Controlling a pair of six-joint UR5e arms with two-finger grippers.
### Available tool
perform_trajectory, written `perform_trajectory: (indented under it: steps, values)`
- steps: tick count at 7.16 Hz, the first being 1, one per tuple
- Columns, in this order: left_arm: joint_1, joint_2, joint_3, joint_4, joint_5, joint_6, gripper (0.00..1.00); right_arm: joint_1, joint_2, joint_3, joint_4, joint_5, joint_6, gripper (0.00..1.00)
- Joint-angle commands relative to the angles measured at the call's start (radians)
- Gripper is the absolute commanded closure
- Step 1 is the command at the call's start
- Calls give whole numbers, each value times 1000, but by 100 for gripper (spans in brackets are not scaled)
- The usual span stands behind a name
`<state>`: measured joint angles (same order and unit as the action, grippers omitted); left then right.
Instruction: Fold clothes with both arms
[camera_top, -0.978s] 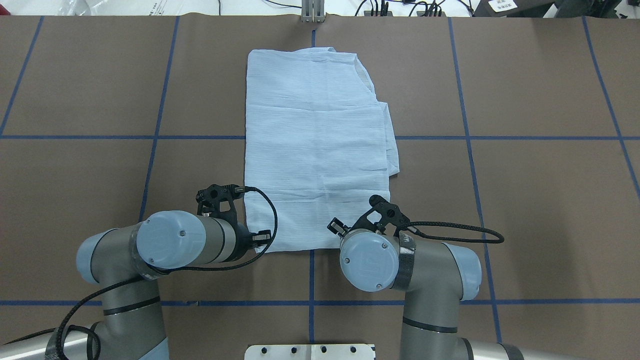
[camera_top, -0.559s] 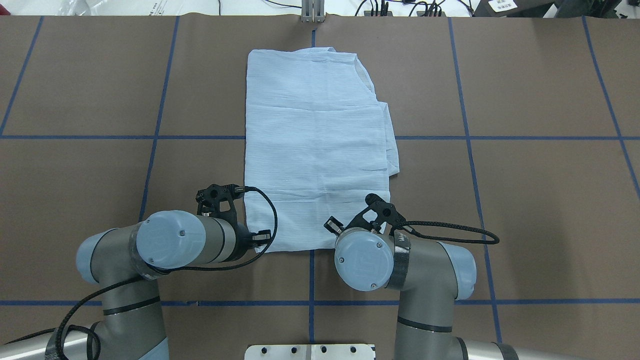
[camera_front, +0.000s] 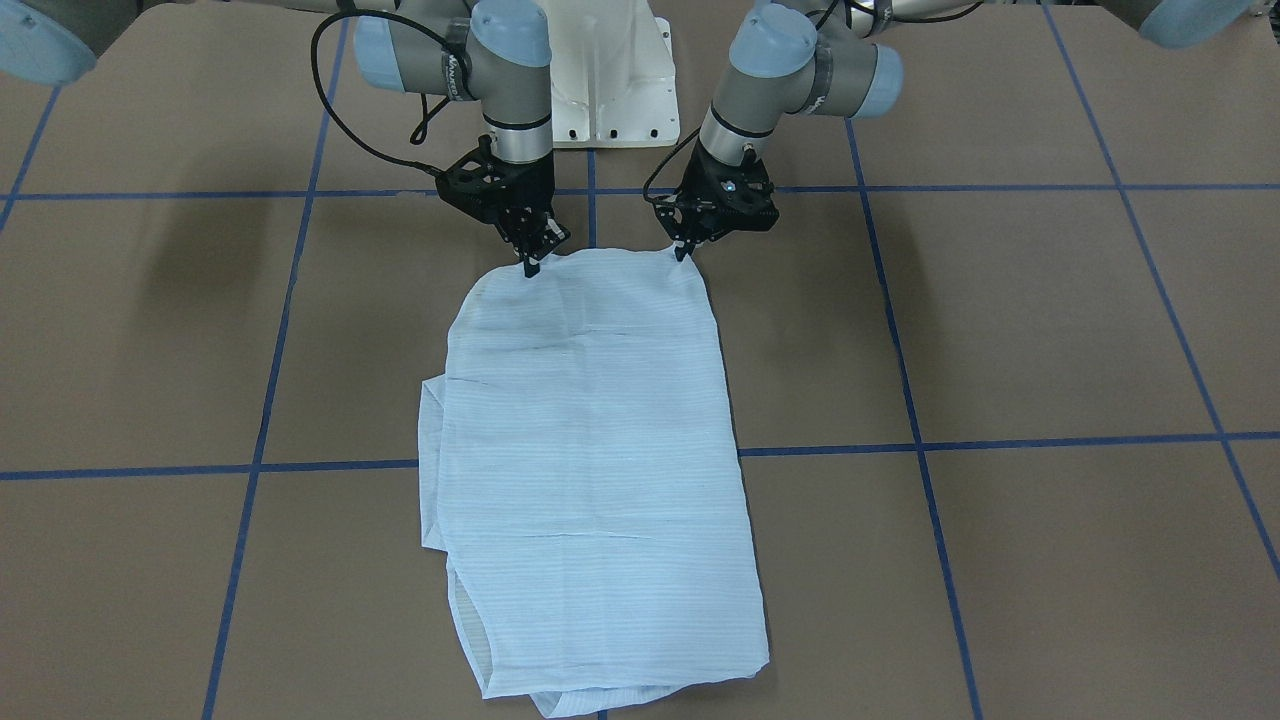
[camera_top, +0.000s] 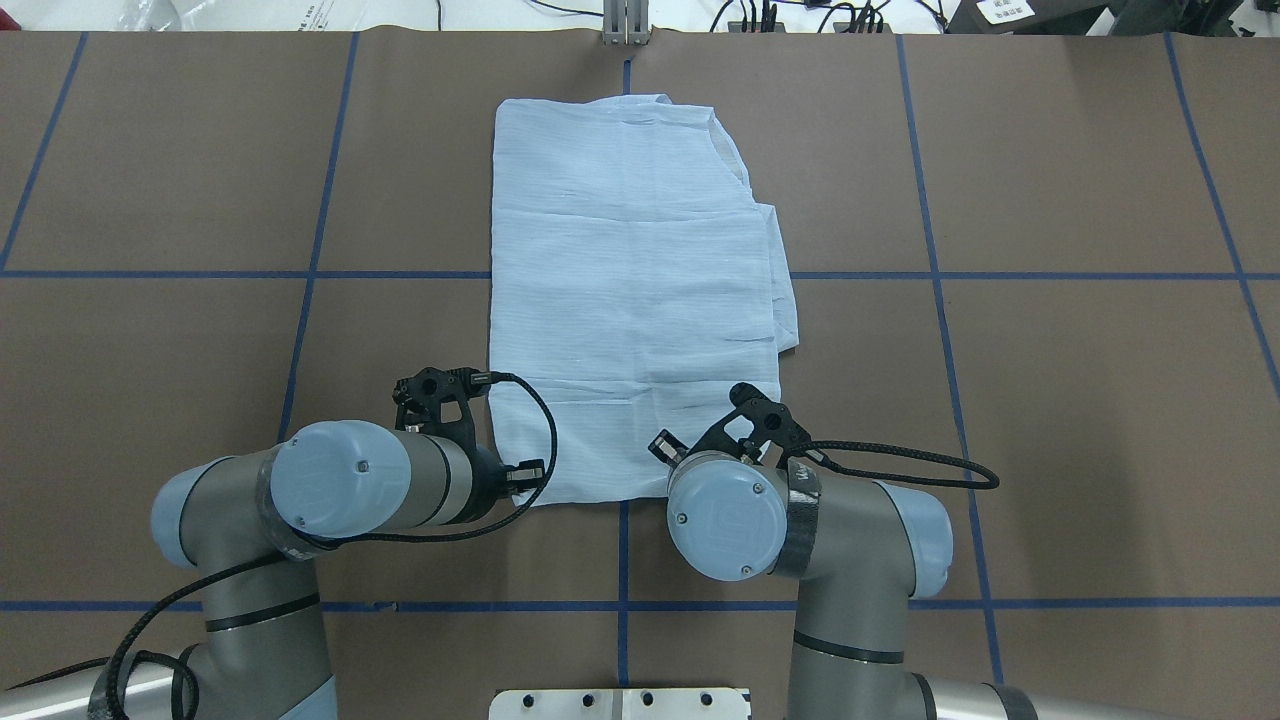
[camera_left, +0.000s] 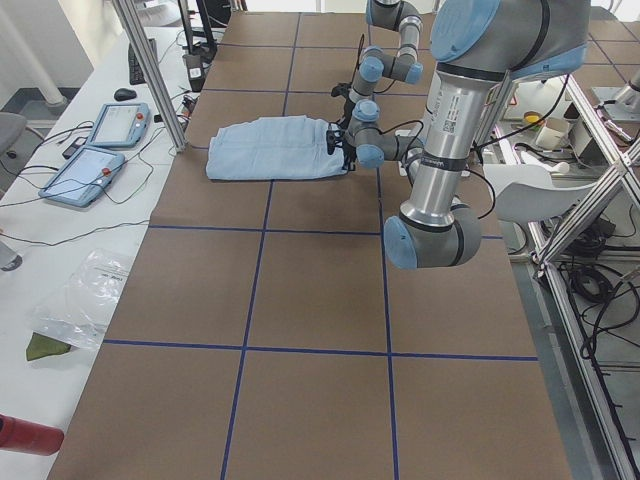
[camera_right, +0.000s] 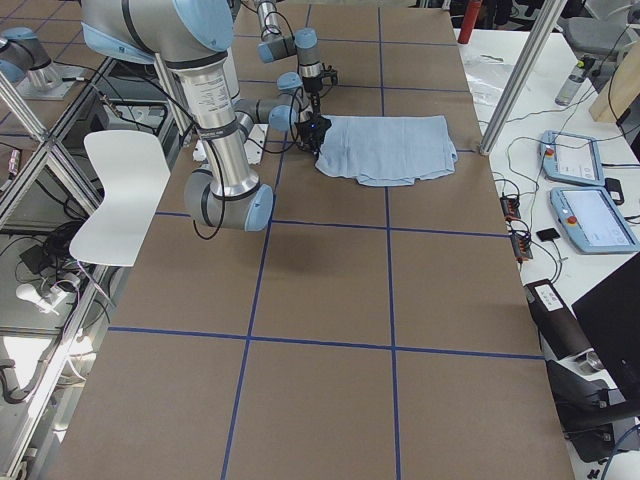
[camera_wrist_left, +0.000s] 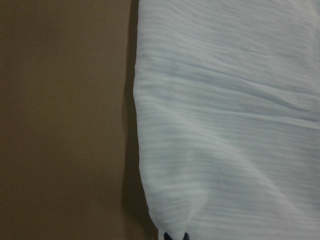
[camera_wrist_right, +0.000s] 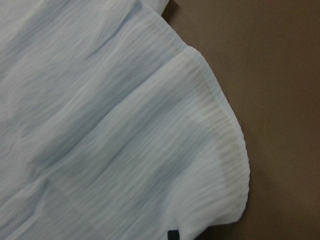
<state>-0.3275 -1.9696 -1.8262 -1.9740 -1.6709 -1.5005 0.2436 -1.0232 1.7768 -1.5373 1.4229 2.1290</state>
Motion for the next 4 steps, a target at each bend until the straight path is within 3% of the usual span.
perform_trajectory:
  steps: [1, 3, 4]
  values:
    - [-2, 2, -70, 3, -6, 3, 100, 9, -32, 114, -23, 2, -4, 100]
    - [10, 12, -222, 74, -7, -10, 100, -62, -60, 330, -207, -12, -1, 100]
    - [62, 9, -380, 256, -16, -58, 100, -114, -58, 457, -345, -13, 2, 100]
